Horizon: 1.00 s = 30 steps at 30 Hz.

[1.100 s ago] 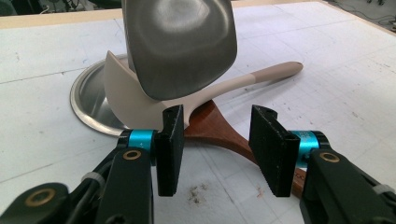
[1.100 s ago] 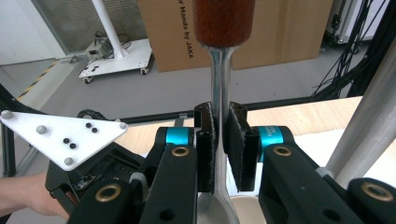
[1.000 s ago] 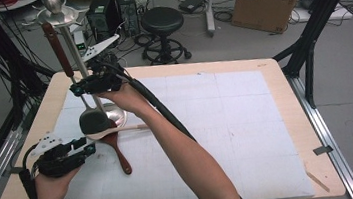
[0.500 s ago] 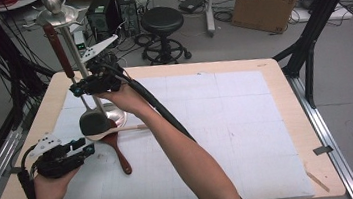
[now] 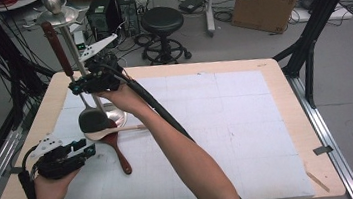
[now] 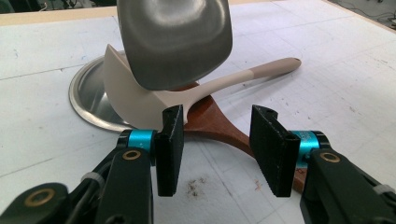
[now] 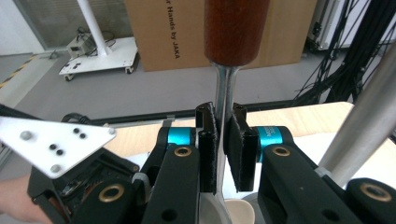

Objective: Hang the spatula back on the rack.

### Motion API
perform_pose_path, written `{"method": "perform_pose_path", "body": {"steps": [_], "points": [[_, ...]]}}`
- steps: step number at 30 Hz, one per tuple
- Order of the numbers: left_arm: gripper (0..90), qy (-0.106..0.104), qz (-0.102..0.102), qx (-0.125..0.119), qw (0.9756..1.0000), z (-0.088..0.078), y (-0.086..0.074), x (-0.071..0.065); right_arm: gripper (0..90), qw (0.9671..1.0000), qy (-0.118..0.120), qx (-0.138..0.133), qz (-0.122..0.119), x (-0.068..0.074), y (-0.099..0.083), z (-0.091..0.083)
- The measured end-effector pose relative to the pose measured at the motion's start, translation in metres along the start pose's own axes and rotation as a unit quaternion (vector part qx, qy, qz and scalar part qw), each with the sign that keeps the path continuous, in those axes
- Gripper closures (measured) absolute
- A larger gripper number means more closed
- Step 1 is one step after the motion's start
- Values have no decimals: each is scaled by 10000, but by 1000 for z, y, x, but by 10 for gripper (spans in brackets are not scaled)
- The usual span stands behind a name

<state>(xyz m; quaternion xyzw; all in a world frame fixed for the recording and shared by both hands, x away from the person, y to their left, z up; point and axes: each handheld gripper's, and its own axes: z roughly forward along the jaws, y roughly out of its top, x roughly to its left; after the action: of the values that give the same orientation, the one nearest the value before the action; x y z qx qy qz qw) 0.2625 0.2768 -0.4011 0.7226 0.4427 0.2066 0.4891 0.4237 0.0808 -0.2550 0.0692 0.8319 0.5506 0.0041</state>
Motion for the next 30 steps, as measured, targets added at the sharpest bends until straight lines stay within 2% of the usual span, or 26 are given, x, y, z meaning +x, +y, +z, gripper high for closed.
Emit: {"method": "perform_pose_path", "body": {"steps": [11,18,30], "points": [[551,-1,6,-12,10000,1,0,0,835,10000,20,20,92,-3,0,2],[550,-5,7,-21,10000,1,0,-1,833,9998,-49,34,179,-4,-1,1],[549,2,-7,-30,10000,0,0,0,809,9996,30,38,276,-4,-3,2]]}}
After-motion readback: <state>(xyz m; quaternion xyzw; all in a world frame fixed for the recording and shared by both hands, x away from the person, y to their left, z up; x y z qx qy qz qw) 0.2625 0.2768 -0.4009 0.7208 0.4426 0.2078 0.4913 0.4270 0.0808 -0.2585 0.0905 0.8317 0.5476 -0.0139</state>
